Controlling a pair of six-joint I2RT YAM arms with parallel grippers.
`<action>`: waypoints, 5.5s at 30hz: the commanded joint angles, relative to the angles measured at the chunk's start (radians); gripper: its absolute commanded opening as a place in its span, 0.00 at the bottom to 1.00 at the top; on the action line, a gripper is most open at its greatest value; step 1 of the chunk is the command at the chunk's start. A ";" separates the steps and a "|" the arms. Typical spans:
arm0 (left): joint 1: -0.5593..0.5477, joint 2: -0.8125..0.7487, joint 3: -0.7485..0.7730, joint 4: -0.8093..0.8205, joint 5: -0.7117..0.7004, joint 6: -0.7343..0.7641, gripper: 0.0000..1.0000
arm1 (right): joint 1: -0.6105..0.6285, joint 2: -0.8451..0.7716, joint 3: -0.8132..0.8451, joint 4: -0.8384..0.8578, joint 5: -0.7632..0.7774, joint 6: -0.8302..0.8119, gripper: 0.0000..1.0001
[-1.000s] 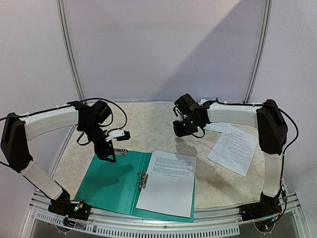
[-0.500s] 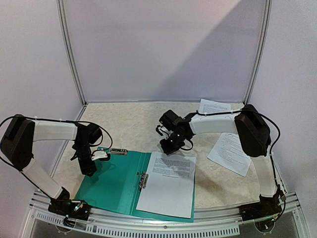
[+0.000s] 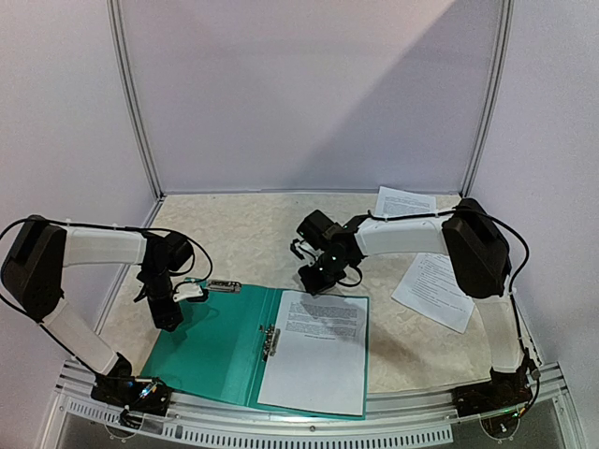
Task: Put the files into the folder
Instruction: Adjust the file in the folder with some files, then move the folder with some files to the center of the board, then adjust the file in the folder with some files.
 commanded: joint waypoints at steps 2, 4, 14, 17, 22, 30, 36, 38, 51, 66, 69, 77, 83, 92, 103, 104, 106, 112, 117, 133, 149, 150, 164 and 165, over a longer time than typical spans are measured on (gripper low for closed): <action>-0.006 0.043 -0.033 0.114 -0.006 -0.020 0.73 | 0.003 -0.070 0.033 0.008 0.104 0.038 0.12; -0.006 0.032 -0.031 0.103 0.004 -0.018 0.72 | 0.002 -0.116 0.028 -0.003 0.179 0.056 0.14; 0.016 -0.066 -0.006 0.027 0.032 -0.003 0.73 | 0.001 -0.397 -0.251 -0.093 0.268 0.207 0.21; 0.037 -0.097 -0.013 0.004 0.017 0.022 0.74 | 0.023 -0.495 -0.392 -0.083 0.208 0.249 0.27; 0.060 -0.115 -0.026 -0.023 0.024 0.045 0.79 | 0.204 -0.631 -0.477 -0.095 0.140 0.100 0.39; 0.054 -0.220 -0.065 -0.117 0.206 0.131 1.00 | 0.542 -0.607 -0.536 -0.061 0.260 -0.192 0.60; -0.056 -0.457 -0.100 -0.193 0.419 0.281 1.00 | 0.601 -0.573 -0.596 0.131 0.221 -0.251 0.98; -0.126 -0.452 -0.105 -0.161 0.414 0.246 1.00 | 0.627 -0.559 -0.595 0.194 0.246 -0.305 0.99; -0.361 -0.566 -0.258 -0.012 0.244 0.209 0.99 | 0.728 -0.203 -0.293 0.375 0.466 -0.299 0.99; -0.263 -0.642 -0.284 -0.034 0.110 0.226 1.00 | 0.733 -0.034 -0.138 0.243 0.517 -0.363 0.98; -0.239 -0.630 -0.276 -0.037 0.118 0.238 1.00 | 0.733 -0.035 -0.151 0.210 0.543 -0.359 0.97; -0.226 -0.589 -0.249 -0.025 0.146 0.230 1.00 | 0.729 -0.049 -0.167 0.127 0.622 -0.353 0.97; -0.225 -0.565 -0.235 -0.020 0.149 0.228 0.99 | 0.702 -0.109 -0.224 0.114 0.648 -0.347 0.98; -0.225 -0.562 -0.224 -0.024 0.146 0.227 0.99 | 0.681 -0.115 -0.244 0.104 0.650 -0.377 0.98; -0.225 -0.547 -0.203 -0.030 0.150 0.225 1.00 | 0.635 -0.129 -0.241 0.082 0.697 -0.381 0.97; -0.225 -0.546 -0.201 -0.031 0.150 0.226 1.00 | 0.633 -0.129 -0.241 0.081 0.698 -0.388 0.98; -0.225 -0.545 -0.199 -0.031 0.150 0.225 1.00 | 0.629 -0.130 -0.240 0.079 0.703 -0.395 0.97; -0.225 -0.544 -0.201 -0.033 0.148 0.226 1.00 | 0.621 -0.142 -0.236 0.077 0.730 -0.403 0.97; -0.224 -0.543 -0.197 -0.038 0.152 0.225 1.00 | 0.618 -0.155 -0.236 0.076 0.744 -0.404 0.97; -0.221 -0.539 -0.181 -0.043 0.193 0.216 0.99 | 0.627 -0.254 -0.287 0.192 0.593 -0.472 0.98; -0.213 -0.379 -0.040 0.143 0.220 0.067 0.98 | 0.145 -0.676 -0.424 0.068 0.459 0.094 0.92; -0.213 -0.337 -0.029 0.179 0.176 0.049 0.98 | 0.096 -0.670 -0.418 0.042 0.474 0.120 0.90; -0.195 0.145 0.267 0.479 -0.089 0.063 0.98 | -0.205 -0.260 -0.194 -0.106 0.442 0.157 0.48; -0.190 0.186 0.318 0.466 -0.080 0.057 0.98 | -0.207 -0.230 -0.178 -0.106 0.430 0.153 0.45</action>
